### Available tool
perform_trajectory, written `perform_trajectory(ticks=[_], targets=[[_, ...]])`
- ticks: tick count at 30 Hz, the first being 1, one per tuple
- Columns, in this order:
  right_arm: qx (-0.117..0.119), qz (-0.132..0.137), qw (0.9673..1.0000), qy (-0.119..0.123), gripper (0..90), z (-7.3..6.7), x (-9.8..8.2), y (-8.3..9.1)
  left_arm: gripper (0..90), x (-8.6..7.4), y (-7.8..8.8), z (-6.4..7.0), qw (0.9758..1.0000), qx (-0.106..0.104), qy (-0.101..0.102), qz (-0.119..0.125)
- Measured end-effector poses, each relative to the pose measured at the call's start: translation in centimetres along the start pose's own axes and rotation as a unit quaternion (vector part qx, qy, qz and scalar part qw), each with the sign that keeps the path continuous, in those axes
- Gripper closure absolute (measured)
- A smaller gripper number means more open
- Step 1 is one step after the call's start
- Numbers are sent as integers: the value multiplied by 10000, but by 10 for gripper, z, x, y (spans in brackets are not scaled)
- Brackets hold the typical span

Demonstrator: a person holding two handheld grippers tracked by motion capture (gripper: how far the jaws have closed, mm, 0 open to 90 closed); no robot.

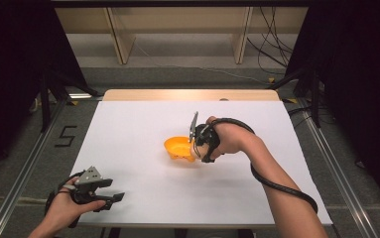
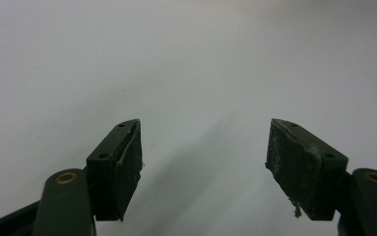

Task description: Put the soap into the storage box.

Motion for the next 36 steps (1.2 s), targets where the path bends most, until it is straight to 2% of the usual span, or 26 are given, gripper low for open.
perform_trajectory(ticks=[1,3,4,8,9,10,13,14,15,16,17,18,20,24,26,27,33,34,35,36], targets=[[-26,153,9996,248,336,3,2,-3,294,0,0,0,10000,0,2,3],[-30,125,9998,178,336,3,2,-2,295,0,0,0,10000,-1,1,2],[10,-35,10000,-40,336,0,3,0,295,0,0,0,10000,1,0,0],[4,-5,10000,1,336,1,5,-1,295,0,-1,1,10000,-13,39,61],[-18,101,9999,139,336,4,6,-3,294,0,0,0,10000,-1,7,5],[-23,5,10000,60,336,2,6,-1,294,0,0,0,10000,-1,4,3],[40,4,10000,-22,336,2,8,-1,294,0,0,0,10000,0,5,4],[-48,96,9998,143,336,5,9,-3,295,0,0,0,10000,-1,9,8],[-35,111,9998,154,336,5,9,-3,294,0,0,0,10000,-1,9,8],[34,-6,10000,-30,336,2,10,-1,295,1,-1,1,10000,-8,42,68],[34,-6,10000,-30,336,2,10,-1,294,1,-1,1,10000,-8,42,68],[-31,169,9996,221,336,6,11,-4,294,0,1,-1,10000,31,-12,-11],[-29,29,10000,39,336,4,12,-1,294,0,-1,1,10000,-12,43,65],[-33,183,9996,207,336,7,14,-4,295,0,0,-1,10000,41,5,13],[-45,183,9996,208,336,8,14,-3,294,0,0,-1,10000,38,5,14],[-8,65,10000,5,336,5,14,-1,295,0,0,-1,10000,41,5,14],[-45,64,10000,8,336,6,16,-2,295,0,0,-1,10000,38,13,6],[-28,185,9997,187,336,9,18,-4,294,0,0,-1,10000,38,12,3],[-28,185,9997,187,336,9,18,-4,294,0,0,-1,10000,38,12,3],[-24,85,10000,23,337,7,18,-3,294,0,0,-1,10000,74,15,26]])
Point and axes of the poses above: each handheld gripper's, and its own axes: y roughly backward along the jaws, x roughly out of its top, z roughly to its right, the point moved 6 cm from there along -y, roughly forward along the jaws, and after that the axes turned 15 degrees about -x, right-handed, at the moved point
